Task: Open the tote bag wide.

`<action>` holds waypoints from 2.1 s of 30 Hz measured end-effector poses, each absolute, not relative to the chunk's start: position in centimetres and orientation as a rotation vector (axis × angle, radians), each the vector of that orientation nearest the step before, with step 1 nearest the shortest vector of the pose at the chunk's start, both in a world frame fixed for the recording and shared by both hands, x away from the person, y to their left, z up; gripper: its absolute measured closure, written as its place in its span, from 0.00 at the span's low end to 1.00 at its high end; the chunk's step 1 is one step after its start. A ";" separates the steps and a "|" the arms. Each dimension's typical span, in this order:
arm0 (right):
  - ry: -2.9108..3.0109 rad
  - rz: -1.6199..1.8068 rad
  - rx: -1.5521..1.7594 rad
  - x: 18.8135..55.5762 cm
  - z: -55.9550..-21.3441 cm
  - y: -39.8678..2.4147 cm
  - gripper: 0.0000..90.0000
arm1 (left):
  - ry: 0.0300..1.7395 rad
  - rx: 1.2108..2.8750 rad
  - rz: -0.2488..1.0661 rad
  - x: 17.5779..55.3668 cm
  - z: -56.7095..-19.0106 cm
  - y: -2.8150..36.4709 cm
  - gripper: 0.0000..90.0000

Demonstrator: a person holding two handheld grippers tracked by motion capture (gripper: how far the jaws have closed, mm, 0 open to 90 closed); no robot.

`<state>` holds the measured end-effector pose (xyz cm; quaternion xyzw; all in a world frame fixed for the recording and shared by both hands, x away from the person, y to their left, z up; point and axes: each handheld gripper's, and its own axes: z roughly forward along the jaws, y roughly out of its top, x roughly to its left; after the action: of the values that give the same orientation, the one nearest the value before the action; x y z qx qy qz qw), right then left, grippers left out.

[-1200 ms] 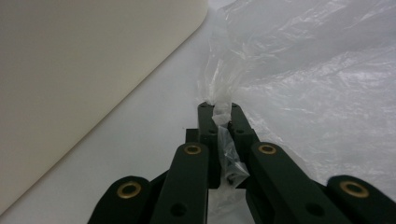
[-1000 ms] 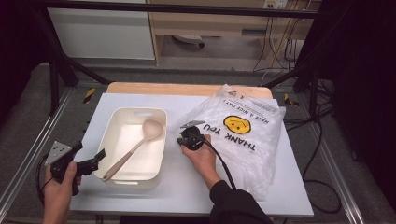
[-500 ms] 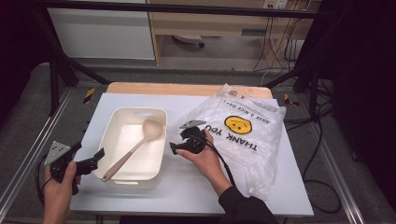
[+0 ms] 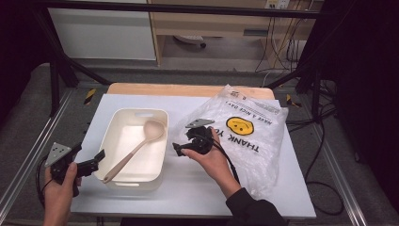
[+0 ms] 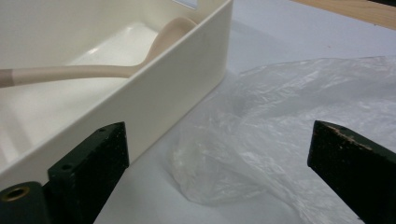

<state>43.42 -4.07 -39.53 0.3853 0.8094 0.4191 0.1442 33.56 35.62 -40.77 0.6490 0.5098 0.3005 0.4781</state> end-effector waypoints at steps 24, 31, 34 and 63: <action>2.217 1.263 1.150 42.9 -37.2 -9.9 0.05 | 1.229 1.607 0.711 33.7 -40.9 35.5 0.06; 2.158 1.277 1.178 42.7 -36.6 -12.0 0.05 | 1.211 1.624 0.709 33.8 -40.8 35.1 0.06; 2.138 1.283 1.190 42.6 -36.5 -12.9 0.05 | 1.214 1.615 0.710 33.8 -40.8 35.1 0.06; 2.018 1.212 1.358 43.1 -37.4 -20.8 0.05 | 1.218 1.599 0.720 33.7 -40.6 35.3 0.06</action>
<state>43.07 -20.80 -37.39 0.4883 0.7260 0.4361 0.2102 33.69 35.28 -40.65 0.6562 0.4998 0.2952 0.4822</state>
